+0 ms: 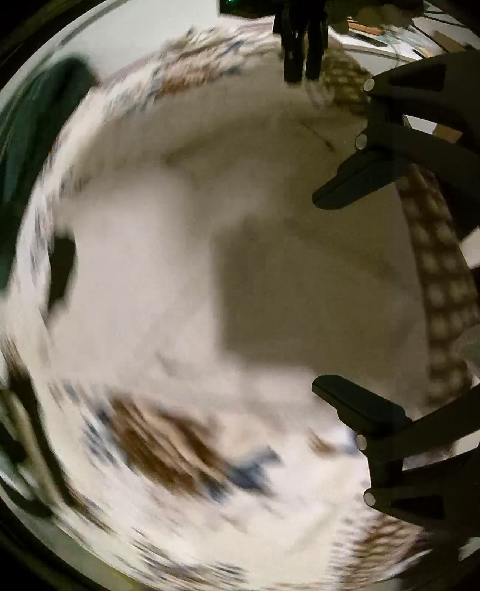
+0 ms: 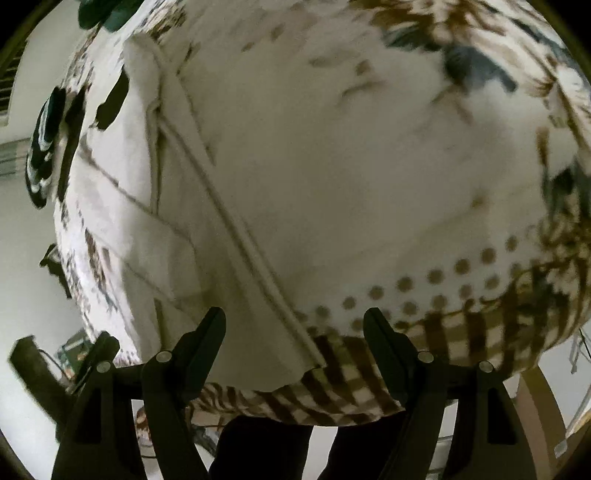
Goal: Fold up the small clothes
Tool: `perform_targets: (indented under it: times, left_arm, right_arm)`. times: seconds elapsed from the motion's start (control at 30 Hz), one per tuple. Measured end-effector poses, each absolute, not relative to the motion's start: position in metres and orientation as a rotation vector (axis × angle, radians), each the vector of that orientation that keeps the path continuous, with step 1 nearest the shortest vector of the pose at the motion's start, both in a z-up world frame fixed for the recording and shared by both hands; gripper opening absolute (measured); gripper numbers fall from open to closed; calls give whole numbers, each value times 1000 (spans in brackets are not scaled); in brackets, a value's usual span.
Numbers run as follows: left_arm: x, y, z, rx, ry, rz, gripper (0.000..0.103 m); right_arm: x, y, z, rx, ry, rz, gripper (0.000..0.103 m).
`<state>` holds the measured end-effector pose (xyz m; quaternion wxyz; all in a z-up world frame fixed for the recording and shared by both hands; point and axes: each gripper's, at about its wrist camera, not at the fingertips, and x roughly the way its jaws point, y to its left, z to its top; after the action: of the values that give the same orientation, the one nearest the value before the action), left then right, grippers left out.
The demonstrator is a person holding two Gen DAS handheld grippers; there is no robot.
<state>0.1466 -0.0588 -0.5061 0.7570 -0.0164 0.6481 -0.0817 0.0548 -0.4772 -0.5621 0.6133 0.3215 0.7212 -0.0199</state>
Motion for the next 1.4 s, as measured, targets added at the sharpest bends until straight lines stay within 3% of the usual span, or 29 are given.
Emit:
perform_targets:
  times: [0.2, 0.4, 0.43, 0.47, 0.5, 0.53, 0.57, 0.9, 1.13, 1.3, 1.37, 1.4]
  left_arm:
    - [121, 32, -551, -191, 1571, 24, 91]
    - [106, 31, -580, -270, 1641, -57, 91]
    - [105, 27, -579, -269, 1624, -70, 79]
    - [104, 24, -577, -265, 1607, -77, 49]
    - [103, 21, -576, -252, 1607, -76, 19]
    - [102, 18, -576, -242, 1609, -79, 9]
    - [100, 16, -574, -234, 1606, -79, 5]
    - [141, 21, -512, -336, 1543, -104, 4]
    - [252, 33, -496, -533, 1374, -109, 5]
    - [322, 52, -520, -639, 1334, -97, 14]
    - [322, 65, -521, -678, 1316, -93, 22]
    - [318, 70, -520, -685, 1300, -88, 35]
  right_arm:
    - [48, -453, -591, 744, 1737, 25, 78]
    - [29, -440, -611, 801, 1767, 91, 77]
    - [27, -439, -611, 810, 1754, 97, 68]
    - [26, -438, -609, 810, 1737, 104, 58]
    - [27, -436, -608, 799, 1727, 109, 30]
    - [27, -433, -606, 775, 1724, 110, 9]
    - [28, -432, -604, 766, 1722, 113, 8]
    - [63, -425, -555, 871, 1610, 162, 6]
    - [182, -422, -530, 854, 1423, 158, 6]
    - [263, -435, -538, 877, 1400, 108, 8]
    - [268, -442, -535, 863, 1390, 118, 19]
    - [269, -446, -531, 827, 1386, 115, 40]
